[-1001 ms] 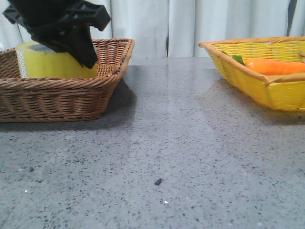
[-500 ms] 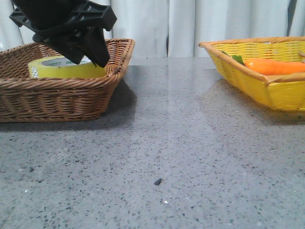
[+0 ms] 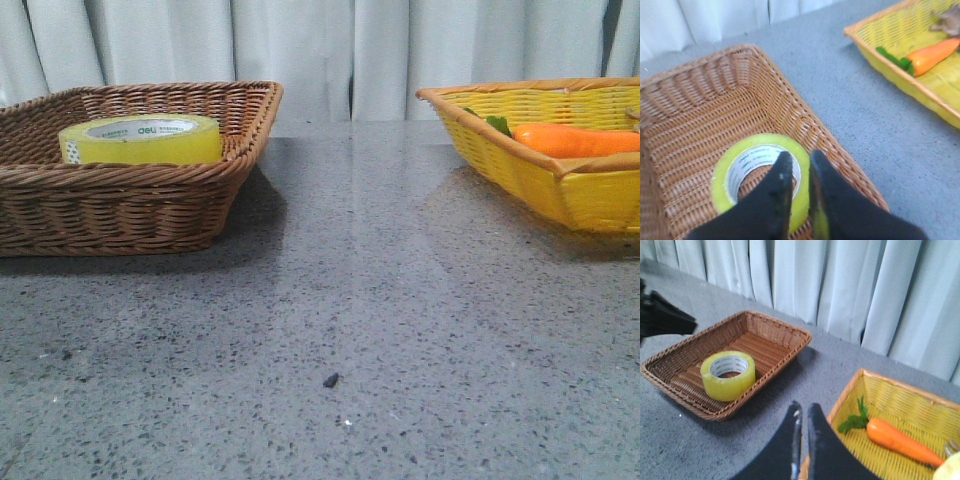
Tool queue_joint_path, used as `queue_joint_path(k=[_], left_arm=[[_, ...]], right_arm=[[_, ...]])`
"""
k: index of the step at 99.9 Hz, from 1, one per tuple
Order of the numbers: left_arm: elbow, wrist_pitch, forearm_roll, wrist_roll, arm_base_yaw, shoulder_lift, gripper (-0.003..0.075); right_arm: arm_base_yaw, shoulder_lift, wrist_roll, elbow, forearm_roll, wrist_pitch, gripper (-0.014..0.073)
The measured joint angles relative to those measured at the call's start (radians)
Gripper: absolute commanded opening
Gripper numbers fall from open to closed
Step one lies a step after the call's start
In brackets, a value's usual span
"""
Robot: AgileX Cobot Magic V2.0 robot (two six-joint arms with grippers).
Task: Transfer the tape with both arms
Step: 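Open the left gripper and raise it away from the tape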
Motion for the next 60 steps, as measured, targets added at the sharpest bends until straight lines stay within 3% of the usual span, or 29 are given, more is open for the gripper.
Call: queue_joint_path(k=[29, 60], left_arm=[[0.295, -0.023, -0.004, 0.011, 0.0, -0.435, -0.0021], [0.551, -0.098, -0.031, 0.011, 0.0, -0.907, -0.002]], right_arm=[[0.0, -0.27, 0.0, 0.38, -0.141, -0.381, -0.0074], [0.0, -0.423, 0.0, 0.58, -0.232, -0.418, -0.0074]])
